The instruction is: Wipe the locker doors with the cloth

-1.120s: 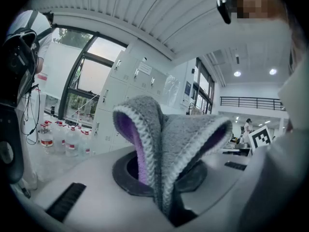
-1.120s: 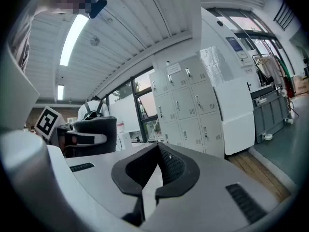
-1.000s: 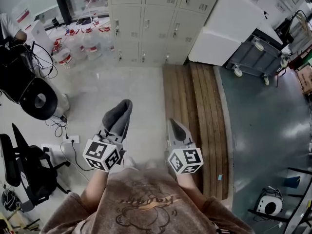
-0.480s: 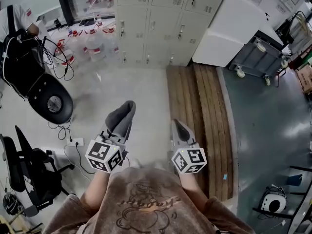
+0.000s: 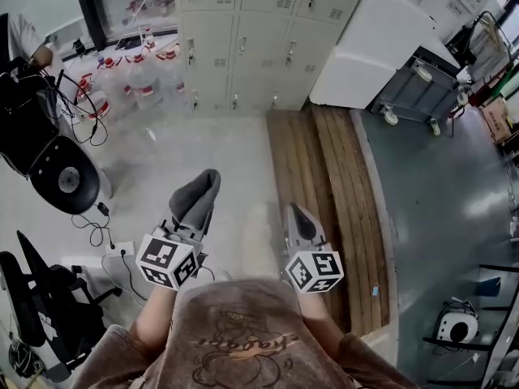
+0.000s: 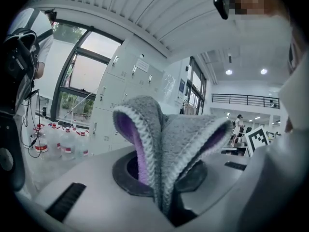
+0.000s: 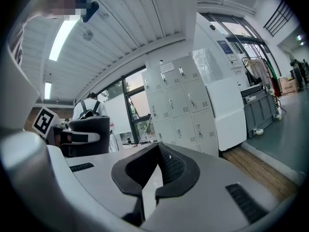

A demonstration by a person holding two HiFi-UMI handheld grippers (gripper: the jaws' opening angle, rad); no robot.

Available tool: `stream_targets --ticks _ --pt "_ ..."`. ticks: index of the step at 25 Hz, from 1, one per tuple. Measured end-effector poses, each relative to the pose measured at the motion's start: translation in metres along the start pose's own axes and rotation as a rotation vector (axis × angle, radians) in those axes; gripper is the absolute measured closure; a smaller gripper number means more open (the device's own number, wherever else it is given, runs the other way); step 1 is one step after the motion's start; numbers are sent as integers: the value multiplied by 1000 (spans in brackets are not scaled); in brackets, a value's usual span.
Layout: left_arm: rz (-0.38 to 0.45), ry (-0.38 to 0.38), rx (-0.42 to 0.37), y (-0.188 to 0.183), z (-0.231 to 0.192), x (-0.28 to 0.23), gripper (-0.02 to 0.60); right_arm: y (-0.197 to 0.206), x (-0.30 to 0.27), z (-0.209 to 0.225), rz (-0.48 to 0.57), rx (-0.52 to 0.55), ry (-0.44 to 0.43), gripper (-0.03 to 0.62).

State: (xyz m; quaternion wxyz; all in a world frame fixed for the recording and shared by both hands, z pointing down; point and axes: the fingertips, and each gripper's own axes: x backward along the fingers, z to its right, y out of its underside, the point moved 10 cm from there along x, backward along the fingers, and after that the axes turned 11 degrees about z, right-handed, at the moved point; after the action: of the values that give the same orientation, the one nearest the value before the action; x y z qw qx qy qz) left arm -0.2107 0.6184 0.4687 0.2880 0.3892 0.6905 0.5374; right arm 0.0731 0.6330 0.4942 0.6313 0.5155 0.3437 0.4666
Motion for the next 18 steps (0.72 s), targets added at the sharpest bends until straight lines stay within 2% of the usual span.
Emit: stream_targets --ticks 10,18 --pt "5 -12 21 2 -45 -73 543 3 -86 28 9 24 -24 595" --pt "17 -45 20 -17 -87 -193 543 -14 -204 89 -2 17 -70 595"
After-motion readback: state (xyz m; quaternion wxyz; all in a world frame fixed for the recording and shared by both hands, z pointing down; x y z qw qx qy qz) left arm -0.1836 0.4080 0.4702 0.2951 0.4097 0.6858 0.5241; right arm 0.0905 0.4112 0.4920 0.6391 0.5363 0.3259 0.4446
